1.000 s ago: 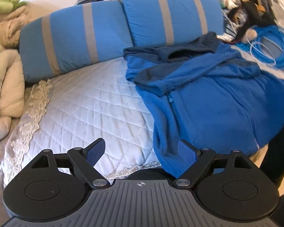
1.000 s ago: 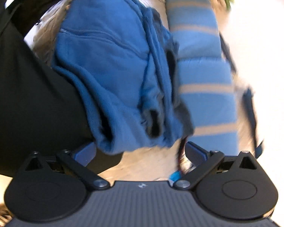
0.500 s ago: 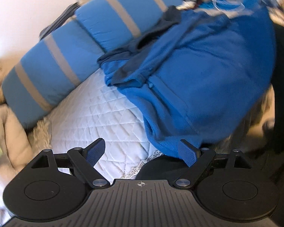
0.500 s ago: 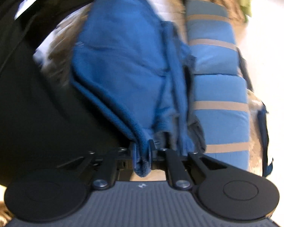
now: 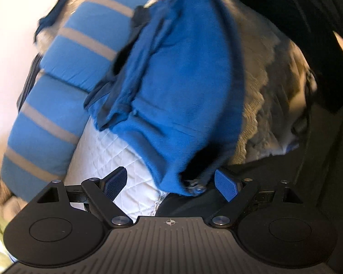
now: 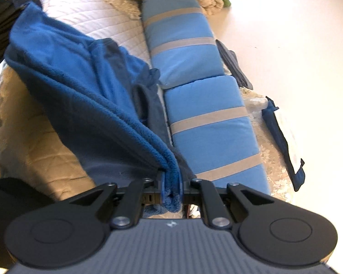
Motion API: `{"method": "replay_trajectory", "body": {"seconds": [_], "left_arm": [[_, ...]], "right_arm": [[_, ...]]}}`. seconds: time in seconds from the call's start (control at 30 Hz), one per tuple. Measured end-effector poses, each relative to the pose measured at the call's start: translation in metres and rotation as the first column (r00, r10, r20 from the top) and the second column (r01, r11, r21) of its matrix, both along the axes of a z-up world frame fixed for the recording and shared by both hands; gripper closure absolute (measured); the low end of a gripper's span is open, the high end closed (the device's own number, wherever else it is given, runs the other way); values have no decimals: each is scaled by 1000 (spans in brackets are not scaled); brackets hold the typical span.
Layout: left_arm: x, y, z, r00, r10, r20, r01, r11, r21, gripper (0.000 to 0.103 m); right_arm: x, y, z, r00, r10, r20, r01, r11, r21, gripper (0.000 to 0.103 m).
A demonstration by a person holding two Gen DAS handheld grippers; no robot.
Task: Fold clothes
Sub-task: 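Grasp the jacket edge with the right gripper and lift it off the bed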
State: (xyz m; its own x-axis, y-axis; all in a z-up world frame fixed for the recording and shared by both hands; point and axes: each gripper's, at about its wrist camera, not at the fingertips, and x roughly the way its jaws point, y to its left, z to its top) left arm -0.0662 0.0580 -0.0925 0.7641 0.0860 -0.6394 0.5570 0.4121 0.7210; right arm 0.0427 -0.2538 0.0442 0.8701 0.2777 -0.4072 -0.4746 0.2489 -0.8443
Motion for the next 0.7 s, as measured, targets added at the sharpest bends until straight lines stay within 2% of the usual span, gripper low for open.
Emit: {"method": "replay_trajectory", "body": {"seconds": [0.23,0.43,0.53,0.63,0.7], "left_arm": [[7,-22,-20,1000,-6,-26,8,994,108,19],[4,-35,-32,1000,10,2,-11,978,209,19],[-12,-42,-35,998,-20,65,2,965,262,20],[-33,-51,-34,988,-76,137,33,956,292,28],[-43,-55,-34,988,-113,101,81,955,284,31]], "right_arm": [[27,10,19,1000,-15,6,14,998,53,91],[56,16,38,999,-39,1,38,994,106,91],[66,18,43,999,-44,-7,45,991,125,92],[71,20,42,999,-46,-5,46,990,130,92],[72,21,42,999,-48,-5,48,990,134,92]]}}
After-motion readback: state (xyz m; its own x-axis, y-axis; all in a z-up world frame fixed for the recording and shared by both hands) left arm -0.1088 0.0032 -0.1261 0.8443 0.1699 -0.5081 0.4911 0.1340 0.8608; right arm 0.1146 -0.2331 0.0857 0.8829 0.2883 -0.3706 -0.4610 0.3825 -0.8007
